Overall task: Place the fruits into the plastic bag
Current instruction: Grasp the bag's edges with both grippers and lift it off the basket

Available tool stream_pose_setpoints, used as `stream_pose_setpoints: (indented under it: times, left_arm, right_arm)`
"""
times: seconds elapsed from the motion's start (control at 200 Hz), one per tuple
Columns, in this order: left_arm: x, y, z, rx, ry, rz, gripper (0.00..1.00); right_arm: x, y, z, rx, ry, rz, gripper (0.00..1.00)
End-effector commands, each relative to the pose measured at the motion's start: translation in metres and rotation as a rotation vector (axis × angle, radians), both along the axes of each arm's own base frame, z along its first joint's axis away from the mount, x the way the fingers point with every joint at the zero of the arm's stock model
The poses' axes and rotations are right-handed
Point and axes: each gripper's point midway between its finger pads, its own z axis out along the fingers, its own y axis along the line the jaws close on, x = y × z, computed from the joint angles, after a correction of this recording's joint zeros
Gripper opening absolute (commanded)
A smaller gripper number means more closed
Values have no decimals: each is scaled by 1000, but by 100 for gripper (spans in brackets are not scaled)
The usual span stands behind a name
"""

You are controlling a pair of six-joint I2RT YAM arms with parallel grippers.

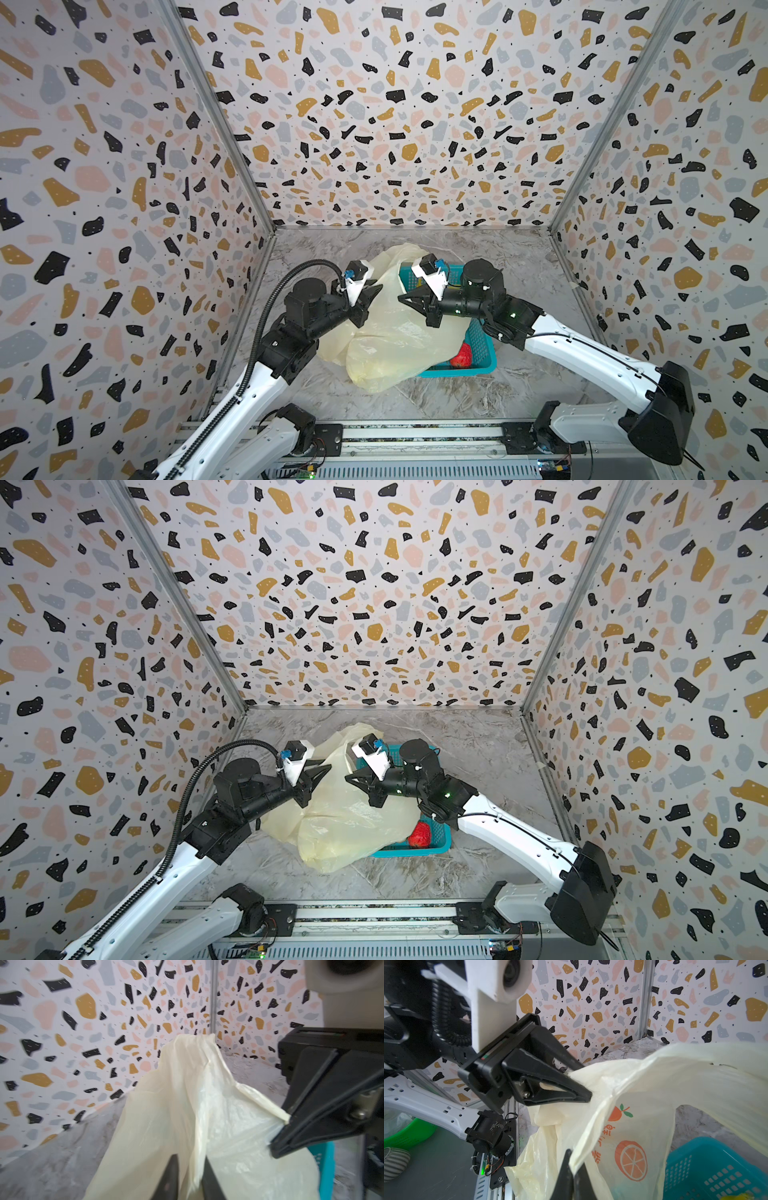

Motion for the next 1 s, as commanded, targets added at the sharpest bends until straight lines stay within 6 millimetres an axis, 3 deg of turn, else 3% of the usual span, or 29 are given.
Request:
stream_pose_setpoints:
  times: [0.0, 0.06, 0.17, 0.26, 0.436, 0.601, 0.746, 0.991]
  left_arm:
    - [4, 24, 67, -207, -102, 151, 46]
    - [-1, 28, 85, -266, -122, 156, 53]
    - [-11, 35, 112, -332, -127, 165, 51]
    - [-15, 37, 118, -334, -84, 169, 47]
    - [-20, 21, 99, -383, 78, 97, 44]
    - [-17, 3, 99, -422, 121, 46, 46]
    - [-19, -10, 87, -384, 146, 23, 47]
    - [-20, -40, 51, -268, 226, -36, 50]
  right_arm:
    - [13, -3, 47, 89, -37, -82, 0]
    - [24, -5, 54, 104, -24, -147, 0]
    - [40, -9, 70, 166, 14, -243, 0]
    - [49, -13, 79, 227, 69, -309, 0]
    - [54, -19, 82, 362, 218, -389, 0]
    - [55, -35, 77, 535, 338, -519, 0]
    - [63, -44, 84, 588, 346, -608, 0]
    - [76, -32, 88, 605, 407, -649, 0]
